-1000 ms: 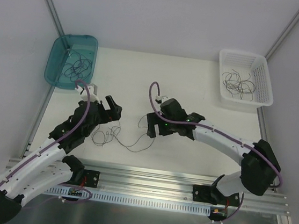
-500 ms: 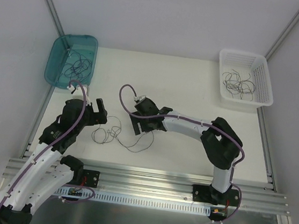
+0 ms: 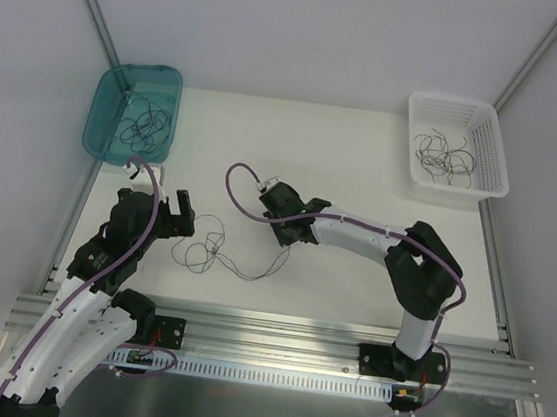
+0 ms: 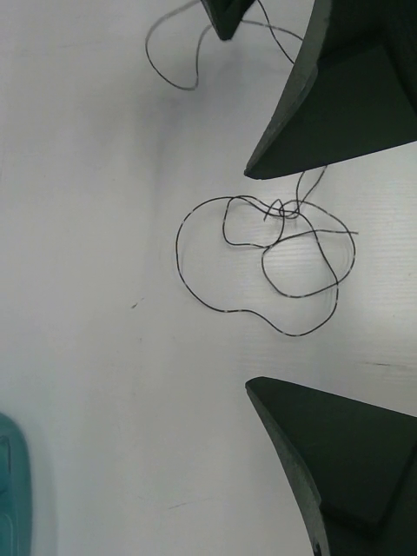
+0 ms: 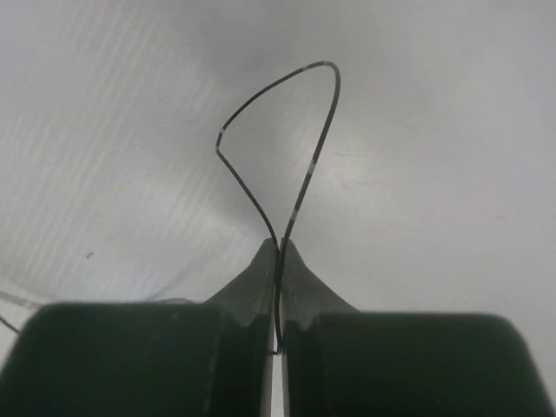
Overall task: Untangle the cables
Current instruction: Untie the cable.
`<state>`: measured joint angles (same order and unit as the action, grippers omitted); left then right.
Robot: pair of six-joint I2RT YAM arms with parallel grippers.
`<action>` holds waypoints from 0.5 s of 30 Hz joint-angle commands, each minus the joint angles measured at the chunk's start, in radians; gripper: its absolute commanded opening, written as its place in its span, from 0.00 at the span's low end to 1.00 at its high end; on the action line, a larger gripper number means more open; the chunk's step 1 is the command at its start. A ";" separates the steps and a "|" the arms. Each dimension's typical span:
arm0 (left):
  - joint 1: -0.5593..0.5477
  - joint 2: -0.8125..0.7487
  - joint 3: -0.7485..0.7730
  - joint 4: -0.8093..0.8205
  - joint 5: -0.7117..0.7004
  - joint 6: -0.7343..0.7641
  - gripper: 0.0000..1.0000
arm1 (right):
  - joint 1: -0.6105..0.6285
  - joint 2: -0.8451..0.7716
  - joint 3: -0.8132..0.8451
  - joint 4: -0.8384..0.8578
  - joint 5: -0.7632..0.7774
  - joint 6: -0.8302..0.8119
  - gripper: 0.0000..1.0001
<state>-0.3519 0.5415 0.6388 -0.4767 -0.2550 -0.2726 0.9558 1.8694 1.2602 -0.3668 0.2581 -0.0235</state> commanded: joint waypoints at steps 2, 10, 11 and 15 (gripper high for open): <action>0.005 -0.025 -0.010 -0.002 -0.010 0.032 0.99 | -0.112 -0.284 0.074 -0.124 0.105 -0.136 0.01; 0.005 -0.049 -0.022 0.012 0.010 0.030 0.99 | -0.429 -0.501 0.470 -0.250 0.191 -0.326 0.01; 0.005 -0.048 -0.022 0.012 0.011 0.032 0.99 | -0.463 -0.504 0.507 -0.238 0.194 -0.337 0.01; 0.005 -0.040 -0.024 0.020 0.028 0.038 0.99 | -0.667 -0.477 0.680 -0.132 0.198 -0.362 0.01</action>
<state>-0.3519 0.4992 0.6201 -0.4767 -0.2432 -0.2665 0.3885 1.3689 1.8656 -0.5304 0.4202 -0.3157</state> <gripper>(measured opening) 0.991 0.018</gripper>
